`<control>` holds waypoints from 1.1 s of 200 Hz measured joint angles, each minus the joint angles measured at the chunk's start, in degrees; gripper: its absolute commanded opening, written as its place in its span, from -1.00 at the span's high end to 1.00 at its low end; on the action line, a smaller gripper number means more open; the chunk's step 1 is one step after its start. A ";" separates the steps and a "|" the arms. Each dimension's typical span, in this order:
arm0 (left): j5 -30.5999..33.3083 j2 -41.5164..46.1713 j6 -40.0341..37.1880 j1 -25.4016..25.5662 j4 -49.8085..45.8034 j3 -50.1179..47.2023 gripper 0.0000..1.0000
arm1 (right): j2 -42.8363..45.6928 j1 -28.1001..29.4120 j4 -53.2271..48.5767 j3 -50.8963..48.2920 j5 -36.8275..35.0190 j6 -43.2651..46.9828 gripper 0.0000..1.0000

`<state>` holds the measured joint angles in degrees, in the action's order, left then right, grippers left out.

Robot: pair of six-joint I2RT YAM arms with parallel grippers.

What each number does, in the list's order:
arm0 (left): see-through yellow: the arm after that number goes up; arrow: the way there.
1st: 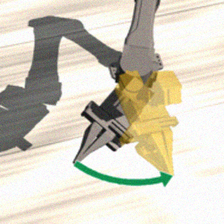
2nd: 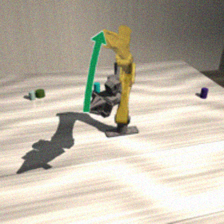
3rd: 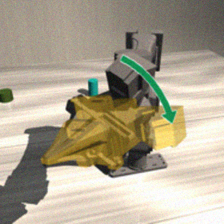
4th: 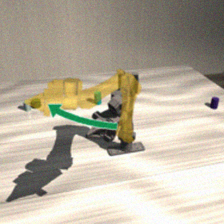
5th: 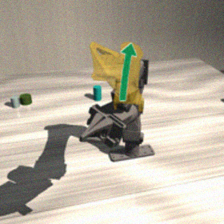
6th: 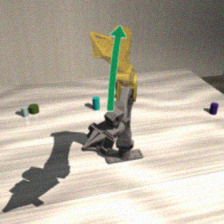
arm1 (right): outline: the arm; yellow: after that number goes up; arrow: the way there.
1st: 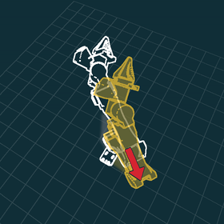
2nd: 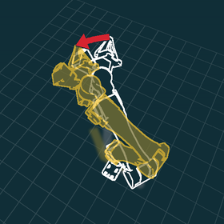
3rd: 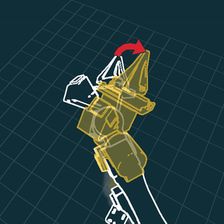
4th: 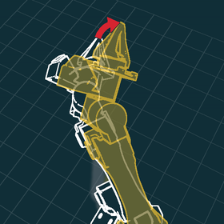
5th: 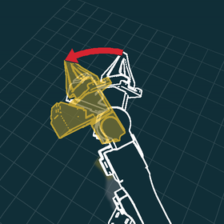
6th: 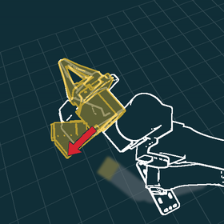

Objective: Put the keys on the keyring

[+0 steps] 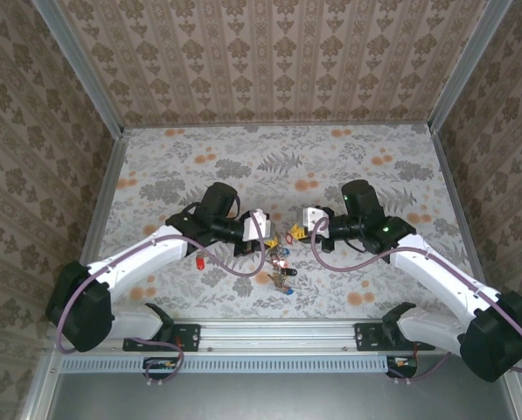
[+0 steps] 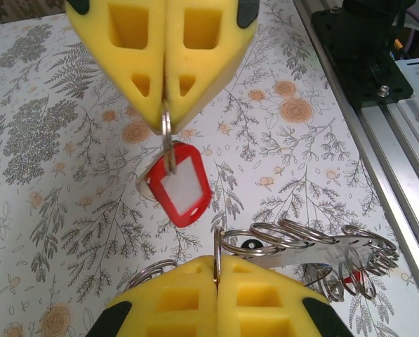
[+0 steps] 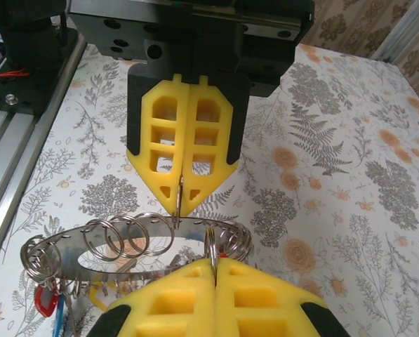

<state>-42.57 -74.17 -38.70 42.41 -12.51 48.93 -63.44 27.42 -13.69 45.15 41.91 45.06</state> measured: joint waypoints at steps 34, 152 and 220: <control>0.46 0.02 0.00 0.00 0.02 0.00 1.00 | -1.16 0.74 -1.92 0.63 1.95 0.00 1.00; 0.59 0.02 0.02 0.00 0.02 0.02 1.00 | -4.31 3.67 -2.89 2.51 2.49 -0.22 1.00; 0.61 0.04 0.00 0.00 -0.07 0.02 1.00 | -4.92 4.37 -2.29 2.80 0.37 -0.20 1.00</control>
<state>-41.95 -74.13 -38.70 42.41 -12.58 48.95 -68.36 31.79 -15.99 47.94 42.28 44.86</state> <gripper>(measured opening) 0.041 0.060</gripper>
